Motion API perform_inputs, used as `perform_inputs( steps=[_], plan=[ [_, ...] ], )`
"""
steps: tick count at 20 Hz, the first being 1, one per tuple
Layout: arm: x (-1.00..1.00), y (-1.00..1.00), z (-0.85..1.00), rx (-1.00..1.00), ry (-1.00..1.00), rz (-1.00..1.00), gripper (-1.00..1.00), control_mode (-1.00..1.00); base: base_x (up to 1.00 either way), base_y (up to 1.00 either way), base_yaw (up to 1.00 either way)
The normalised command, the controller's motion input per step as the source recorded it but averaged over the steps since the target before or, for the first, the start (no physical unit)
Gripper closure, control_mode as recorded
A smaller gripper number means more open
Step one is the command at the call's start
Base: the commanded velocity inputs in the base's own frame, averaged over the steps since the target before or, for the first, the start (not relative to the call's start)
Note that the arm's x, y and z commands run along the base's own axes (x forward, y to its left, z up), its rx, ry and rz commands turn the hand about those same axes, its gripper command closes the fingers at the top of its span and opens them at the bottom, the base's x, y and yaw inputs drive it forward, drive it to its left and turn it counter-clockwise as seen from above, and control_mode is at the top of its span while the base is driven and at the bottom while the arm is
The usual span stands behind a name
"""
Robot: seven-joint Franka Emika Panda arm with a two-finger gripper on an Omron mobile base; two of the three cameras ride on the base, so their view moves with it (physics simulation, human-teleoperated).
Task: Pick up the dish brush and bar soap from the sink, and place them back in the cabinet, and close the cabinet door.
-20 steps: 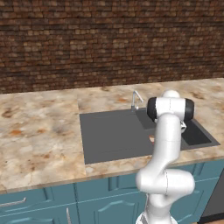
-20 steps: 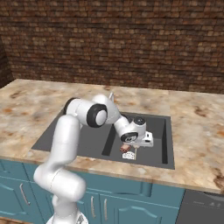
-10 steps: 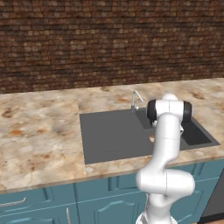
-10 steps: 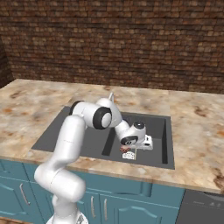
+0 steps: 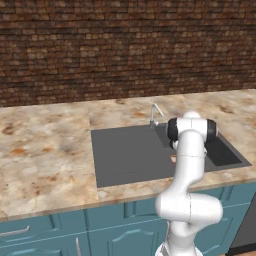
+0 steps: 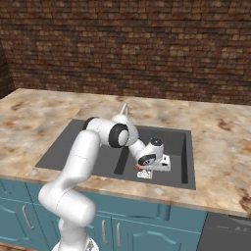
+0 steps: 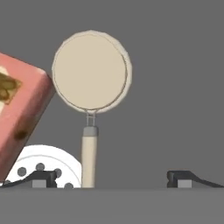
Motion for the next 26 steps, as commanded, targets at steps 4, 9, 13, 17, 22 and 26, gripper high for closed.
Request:
perform_inputs(
  steps=[4,9,13,17,22,26],
  plan=[
    [0.19,0.0,-0.23,0.01,0.07,0.0,-1.0,-1.0,0.0,0.0,0.0],
    [0.17,0.0,-0.29,0.0,0.07,0.0,1.0,-1.0,0.0,0.0,0.0],
    [0.06,0.0,-0.18,0.01,0.02,0.0,1.0,-1.0,0.0,0.0,0.0],
    [0.0,0.0,0.0,0.0,0.0,0.0,1.0,-1.0,0.0,0.0,0.0],
    [0.0,0.0,0.0,0.0,0.0,0.0,1.0,-1.0,0.0,0.0,0.0],
    [0.0,0.0,0.28,0.0,0.0,0.0,1.0,-1.0,0.0,0.0,0.0]
  ],
)
